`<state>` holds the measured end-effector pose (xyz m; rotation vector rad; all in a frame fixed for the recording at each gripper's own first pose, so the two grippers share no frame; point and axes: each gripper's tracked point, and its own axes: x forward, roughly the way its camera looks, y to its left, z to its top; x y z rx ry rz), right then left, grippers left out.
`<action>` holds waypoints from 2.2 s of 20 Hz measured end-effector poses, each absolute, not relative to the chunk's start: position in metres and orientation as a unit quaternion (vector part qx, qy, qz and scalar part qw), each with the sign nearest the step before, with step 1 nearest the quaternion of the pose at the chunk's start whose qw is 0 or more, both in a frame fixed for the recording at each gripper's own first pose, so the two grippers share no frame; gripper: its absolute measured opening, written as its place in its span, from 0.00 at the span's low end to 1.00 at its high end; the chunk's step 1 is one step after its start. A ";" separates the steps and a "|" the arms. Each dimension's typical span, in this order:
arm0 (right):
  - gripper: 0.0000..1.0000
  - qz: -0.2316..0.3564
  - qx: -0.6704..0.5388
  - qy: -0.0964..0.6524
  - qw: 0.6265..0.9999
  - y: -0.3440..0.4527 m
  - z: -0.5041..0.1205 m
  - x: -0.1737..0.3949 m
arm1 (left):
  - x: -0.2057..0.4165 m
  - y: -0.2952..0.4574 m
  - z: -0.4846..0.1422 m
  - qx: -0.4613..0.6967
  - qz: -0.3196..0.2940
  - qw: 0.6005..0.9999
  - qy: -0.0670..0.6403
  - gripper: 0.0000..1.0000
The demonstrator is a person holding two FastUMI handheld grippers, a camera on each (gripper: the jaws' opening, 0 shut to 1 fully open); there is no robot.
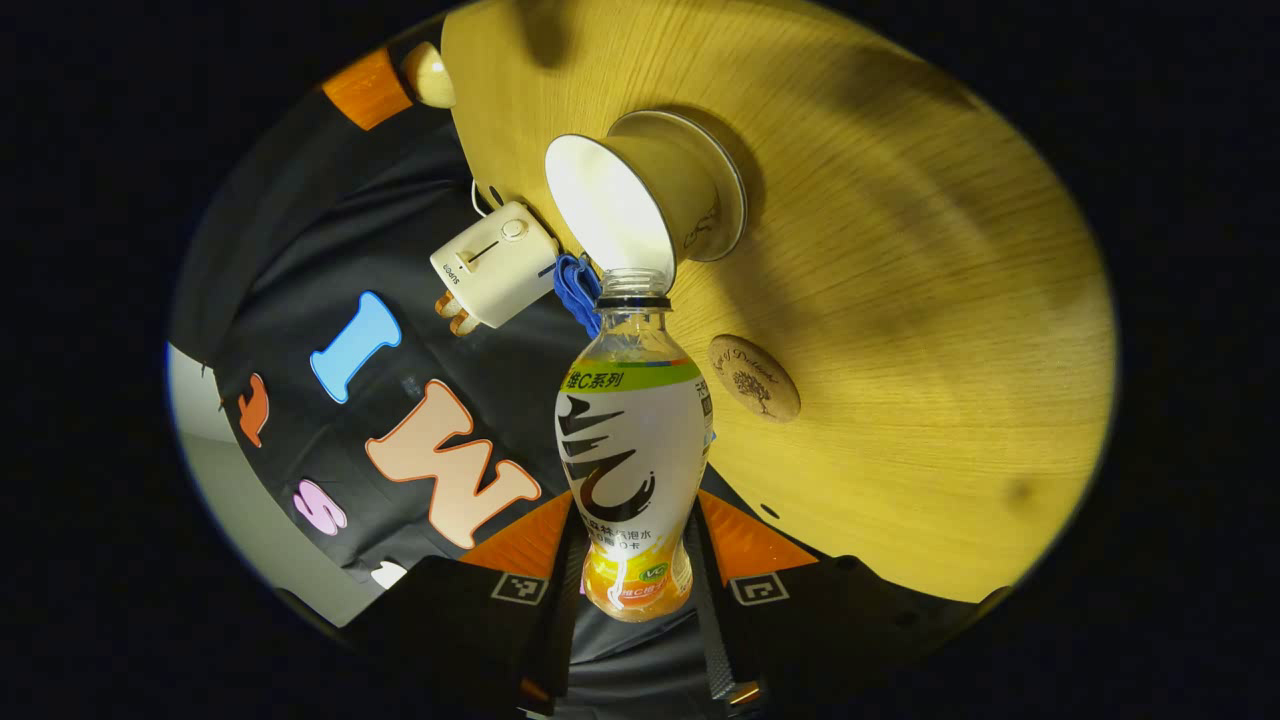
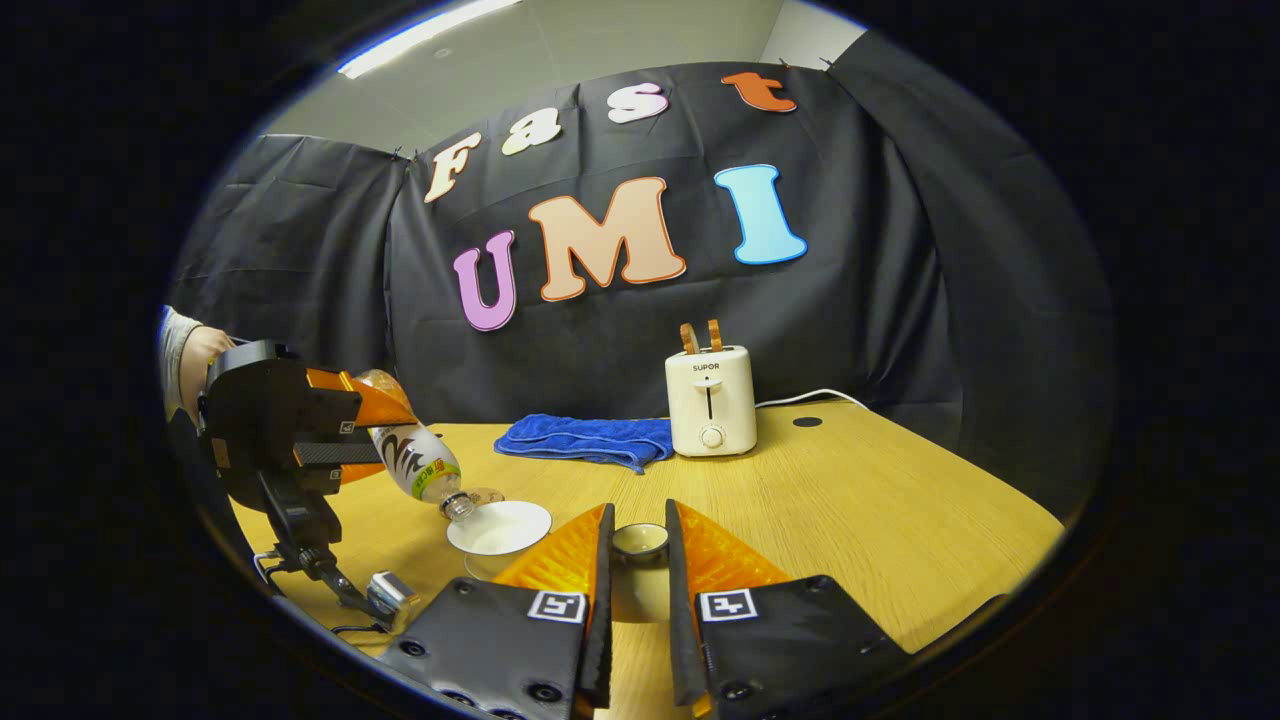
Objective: Open the teacup lid with one hand, grasp the water bottle and pour water into the teacup with the other hand; after pouring, place the water bottle on the coaster and then close the teacup lid.
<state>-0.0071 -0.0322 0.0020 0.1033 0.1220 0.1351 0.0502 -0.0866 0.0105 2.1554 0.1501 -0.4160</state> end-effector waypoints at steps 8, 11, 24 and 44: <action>0.27 0.069 0.049 0.060 0.995 -0.031 0.003 -0.008 | 0.047 -0.071 -0.017 0.793 -0.202 0.564 0.110 0.50; 0.27 0.071 0.048 0.061 0.994 -0.029 0.002 -0.008 | 0.041 -0.071 -0.025 0.738 -0.206 0.631 0.121 0.50; 0.27 0.091 0.036 0.063 0.993 -0.008 0.000 -0.013 | 0.030 -0.102 -0.035 0.459 -0.222 0.849 0.141 0.50; 0.27 0.098 0.034 0.070 0.992 -0.002 -0.006 -0.012 | 0.086 -0.100 0.013 0.089 -0.156 0.979 0.094 0.49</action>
